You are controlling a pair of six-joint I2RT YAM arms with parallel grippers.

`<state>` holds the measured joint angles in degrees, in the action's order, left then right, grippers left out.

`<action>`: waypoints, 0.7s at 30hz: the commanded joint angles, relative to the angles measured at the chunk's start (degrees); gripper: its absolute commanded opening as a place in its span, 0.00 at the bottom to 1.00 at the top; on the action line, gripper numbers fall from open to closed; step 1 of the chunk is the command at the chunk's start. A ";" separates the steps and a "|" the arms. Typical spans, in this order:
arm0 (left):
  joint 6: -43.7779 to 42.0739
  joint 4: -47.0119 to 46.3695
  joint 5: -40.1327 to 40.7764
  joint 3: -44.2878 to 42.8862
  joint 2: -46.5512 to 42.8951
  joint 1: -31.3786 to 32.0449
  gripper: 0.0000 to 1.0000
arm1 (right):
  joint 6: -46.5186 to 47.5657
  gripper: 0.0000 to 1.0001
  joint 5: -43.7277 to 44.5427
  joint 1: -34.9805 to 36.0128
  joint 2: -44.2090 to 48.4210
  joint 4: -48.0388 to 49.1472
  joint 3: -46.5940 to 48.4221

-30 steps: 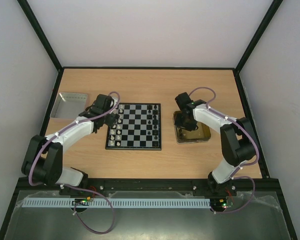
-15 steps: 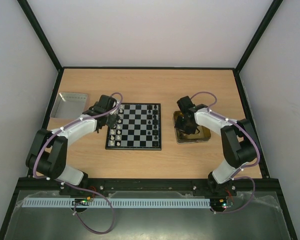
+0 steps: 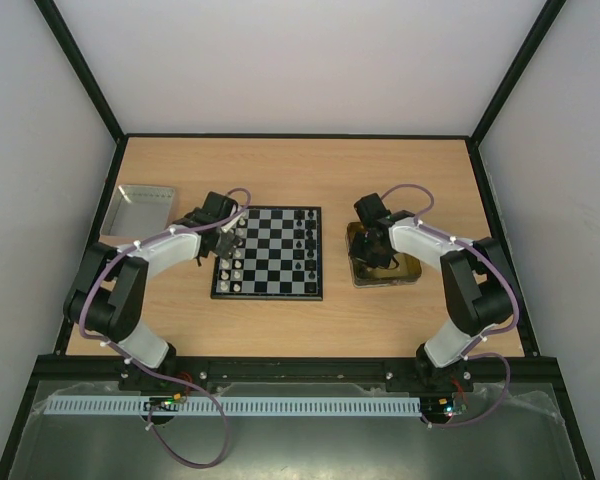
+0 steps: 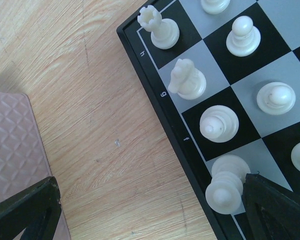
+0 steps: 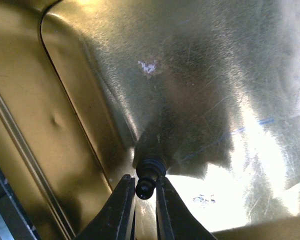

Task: Set up the chess pieces on the board
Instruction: Pick up the chess piece from the storage box.

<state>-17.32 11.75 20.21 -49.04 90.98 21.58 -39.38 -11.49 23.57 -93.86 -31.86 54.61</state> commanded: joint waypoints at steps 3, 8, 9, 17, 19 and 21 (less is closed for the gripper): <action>0.30 0.74 0.78 -1.07 -0.14 0.13 0.99 | -0.32 0.05 3.25 -0.55 0.88 -1.25 0.38; 0.27 0.73 0.84 -0.89 -1.23 0.17 0.99 | 0.13 0.02 6.78 -0.55 3.03 -4.00 2.29; 0.17 0.80 0.68 -0.81 -1.46 0.13 0.99 | 0.26 0.02 7.59 -0.55 3.80 -4.74 2.86; 0.36 1.07 0.16 -1.11 -3.52 0.14 0.99 | 2.20 0.02 11.56 -0.25 8.20 -10.91 9.72; 0.45 1.09 0.18 -1.39 -4.33 0.13 0.99 | 2.66 0.02 12.68 0.54 9.11 -12.81 12.38; 0.60 1.01 0.10 -1.50 -5.41 0.19 0.99 | 2.67 0.02 13.04 2.70 9.22 -14.79 14.82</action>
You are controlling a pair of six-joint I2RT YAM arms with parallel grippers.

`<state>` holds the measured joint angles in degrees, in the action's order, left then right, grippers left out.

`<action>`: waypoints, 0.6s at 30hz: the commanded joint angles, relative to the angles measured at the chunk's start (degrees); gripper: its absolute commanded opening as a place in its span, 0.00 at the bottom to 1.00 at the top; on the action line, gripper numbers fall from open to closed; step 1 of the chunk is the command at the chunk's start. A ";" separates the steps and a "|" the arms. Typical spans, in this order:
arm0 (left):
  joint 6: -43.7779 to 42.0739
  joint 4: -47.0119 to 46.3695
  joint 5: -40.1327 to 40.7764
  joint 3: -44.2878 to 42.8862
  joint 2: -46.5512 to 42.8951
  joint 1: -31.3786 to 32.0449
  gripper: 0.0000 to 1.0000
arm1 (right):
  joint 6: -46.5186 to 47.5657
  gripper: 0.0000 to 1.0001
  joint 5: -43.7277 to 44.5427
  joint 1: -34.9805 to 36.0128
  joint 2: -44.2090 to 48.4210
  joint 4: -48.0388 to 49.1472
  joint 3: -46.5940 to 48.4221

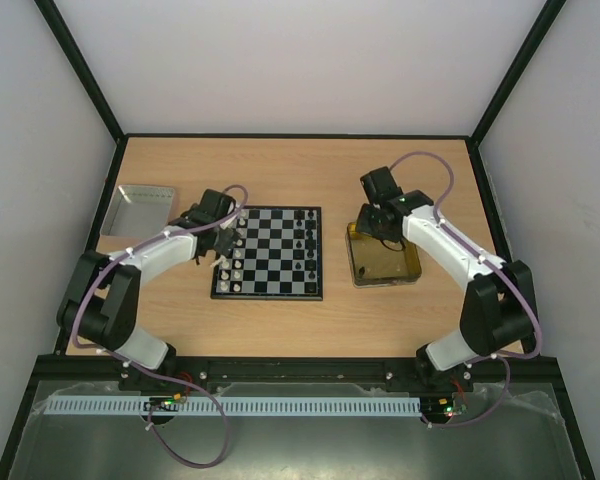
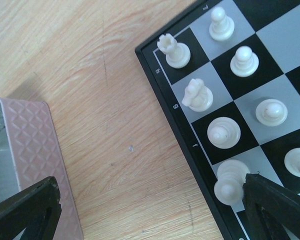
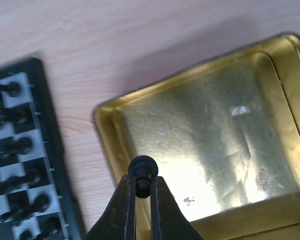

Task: Set up the chess pieces on the board
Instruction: Place the chess piece on the chessboard.

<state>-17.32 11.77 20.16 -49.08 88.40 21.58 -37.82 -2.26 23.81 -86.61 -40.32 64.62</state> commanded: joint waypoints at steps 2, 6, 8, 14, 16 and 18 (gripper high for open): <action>0.77 0.85 -0.22 -1.32 -4.25 0.16 0.99 | 1.17 0.02 4.12 5.80 1.70 -7.64 6.79; 0.97 0.42 -0.35 -0.94 -6.99 -0.47 0.99 | -0.41 0.02 2.52 13.22 -0.63 -9.36 9.64; 1.16 -0.08 -0.02 -0.76 -8.05 -1.44 0.99 | -1.27 0.02 1.53 16.64 -1.81 -9.12 10.16; 1.85 -1.07 -0.49 -0.49 -10.72 -4.28 0.99 | -2.35 0.02 0.41 24.51 -7.90 -9.48 12.90; 1.94 -1.30 -0.80 -0.08 -11.34 -4.52 0.99 | -2.78 0.02 -0.04 26.08 -9.89 -9.75 14.11; 1.98 -1.46 -0.98 0.28 -11.69 -4.57 0.99 | -3.16 0.02 -0.59 26.99 -11.24 -9.22 14.28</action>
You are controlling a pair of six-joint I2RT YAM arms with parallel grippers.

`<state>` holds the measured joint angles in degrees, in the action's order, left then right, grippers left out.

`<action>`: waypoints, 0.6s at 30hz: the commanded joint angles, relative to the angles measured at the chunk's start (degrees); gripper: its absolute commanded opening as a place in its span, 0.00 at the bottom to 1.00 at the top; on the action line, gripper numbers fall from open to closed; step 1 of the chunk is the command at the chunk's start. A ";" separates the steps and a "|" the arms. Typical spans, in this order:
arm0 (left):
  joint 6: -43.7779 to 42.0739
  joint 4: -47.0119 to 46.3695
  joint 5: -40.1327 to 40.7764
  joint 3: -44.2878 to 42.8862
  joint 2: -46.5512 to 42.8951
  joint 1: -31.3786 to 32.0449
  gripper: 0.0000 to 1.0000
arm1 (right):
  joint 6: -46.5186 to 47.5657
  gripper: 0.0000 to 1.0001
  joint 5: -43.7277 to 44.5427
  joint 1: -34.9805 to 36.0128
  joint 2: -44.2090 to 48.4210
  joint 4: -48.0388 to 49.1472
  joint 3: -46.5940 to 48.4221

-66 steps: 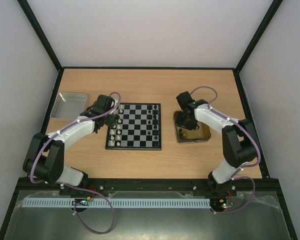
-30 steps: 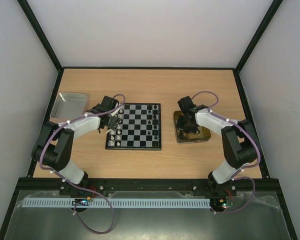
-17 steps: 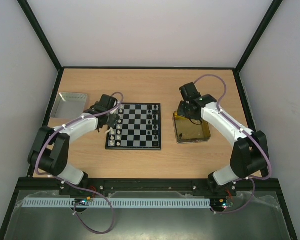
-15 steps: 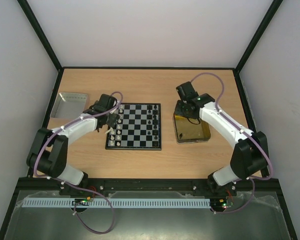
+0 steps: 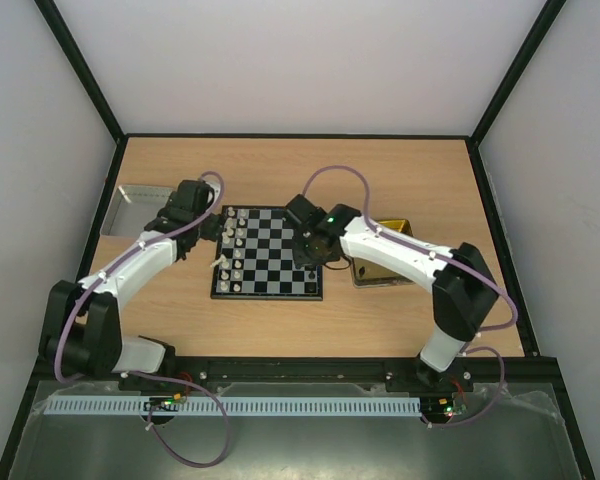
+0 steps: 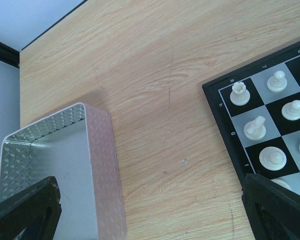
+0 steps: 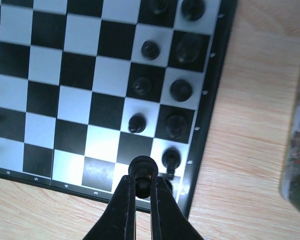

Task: Set up the chess pieces on the board
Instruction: Place the chess piece on the chessboard.

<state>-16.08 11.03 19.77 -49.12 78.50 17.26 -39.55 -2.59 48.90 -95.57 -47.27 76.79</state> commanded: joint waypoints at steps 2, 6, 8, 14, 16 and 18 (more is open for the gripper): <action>0.78 -1.04 -0.53 0.55 -2.12 -0.33 0.99 | -1.58 0.02 -0.66 2.48 -3.67 -2.01 1.98; 0.72 -1.09 -1.07 0.70 -2.37 -0.52 0.99 | -1.56 0.02 -1.19 3.46 -5.74 -1.49 1.60; 0.70 -1.12 -1.22 0.77 -2.30 -0.47 0.99 | -1.58 0.02 -1.34 3.56 -6.69 -1.47 1.48; 0.56 -1.36 -1.79 1.35 -2.30 -0.55 0.99 | -1.06 0.02 -1.79 3.67 -8.60 -0.69 1.14; 0.52 -1.36 -1.92 1.40 -2.30 -0.51 0.99 | -0.95 0.02 -1.89 3.66 -9.42 -0.51 1.31; 0.52 -1.36 -2.01 1.37 -2.37 -0.51 0.99 | -0.79 0.02 -1.85 3.65 -9.97 -0.34 1.29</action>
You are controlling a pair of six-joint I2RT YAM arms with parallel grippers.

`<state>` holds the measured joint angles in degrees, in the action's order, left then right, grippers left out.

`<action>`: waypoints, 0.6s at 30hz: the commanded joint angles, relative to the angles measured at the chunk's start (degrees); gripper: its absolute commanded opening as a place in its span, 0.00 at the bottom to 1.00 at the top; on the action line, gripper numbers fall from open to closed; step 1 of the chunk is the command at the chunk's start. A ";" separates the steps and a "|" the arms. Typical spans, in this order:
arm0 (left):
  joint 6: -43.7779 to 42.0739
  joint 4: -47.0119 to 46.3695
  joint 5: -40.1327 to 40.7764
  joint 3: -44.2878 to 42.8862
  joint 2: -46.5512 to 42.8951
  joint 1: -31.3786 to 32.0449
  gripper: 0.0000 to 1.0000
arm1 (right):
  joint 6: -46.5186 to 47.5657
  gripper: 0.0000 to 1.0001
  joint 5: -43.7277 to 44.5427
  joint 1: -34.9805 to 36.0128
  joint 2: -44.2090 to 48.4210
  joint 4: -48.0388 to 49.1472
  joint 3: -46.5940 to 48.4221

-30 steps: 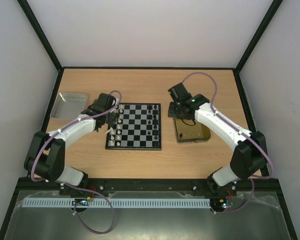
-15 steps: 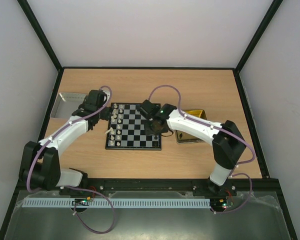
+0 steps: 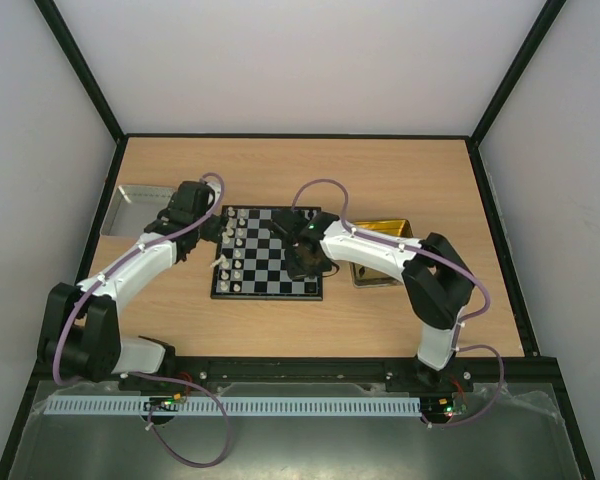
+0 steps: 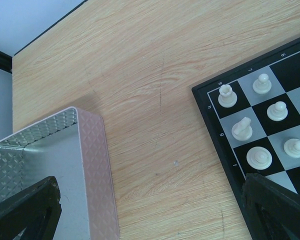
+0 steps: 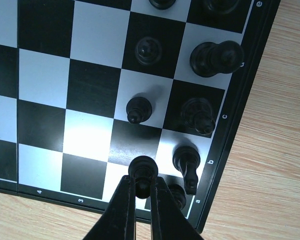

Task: Set up the chess pieces on the board
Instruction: Place the chess piece on the chessboard.

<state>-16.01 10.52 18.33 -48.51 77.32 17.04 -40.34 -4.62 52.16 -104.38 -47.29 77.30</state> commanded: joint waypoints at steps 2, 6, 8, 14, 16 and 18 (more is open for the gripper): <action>0.39 -0.86 -0.66 0.66 -1.15 -0.33 0.99 | 0.12 0.02 0.11 0.46 -1.77 -0.15 0.86; 0.37 -0.95 -0.83 0.87 -1.13 -0.25 0.99 | 0.09 0.03 -0.59 0.40 -2.42 0.38 1.07; 0.37 -1.00 -0.84 0.81 -1.12 -0.28 0.99 | 0.13 0.03 -0.72 0.45 -2.72 0.53 1.32; 0.28 -1.03 -0.92 0.96 -1.37 -0.27 0.99 | 0.49 0.04 -1.00 0.42 -3.56 0.52 1.79; 0.28 -1.03 -0.93 0.96 -1.36 -0.25 0.99 | 0.51 0.04 -1.07 0.40 -3.77 0.51 1.80; 0.27 -1.03 -0.97 0.97 -1.53 -0.26 0.99 | 0.52 0.04 -1.30 0.40 -3.90 0.62 1.83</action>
<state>-16.01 10.15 17.96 -48.36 77.25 16.99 -40.10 -5.87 52.16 -107.53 -46.61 77.43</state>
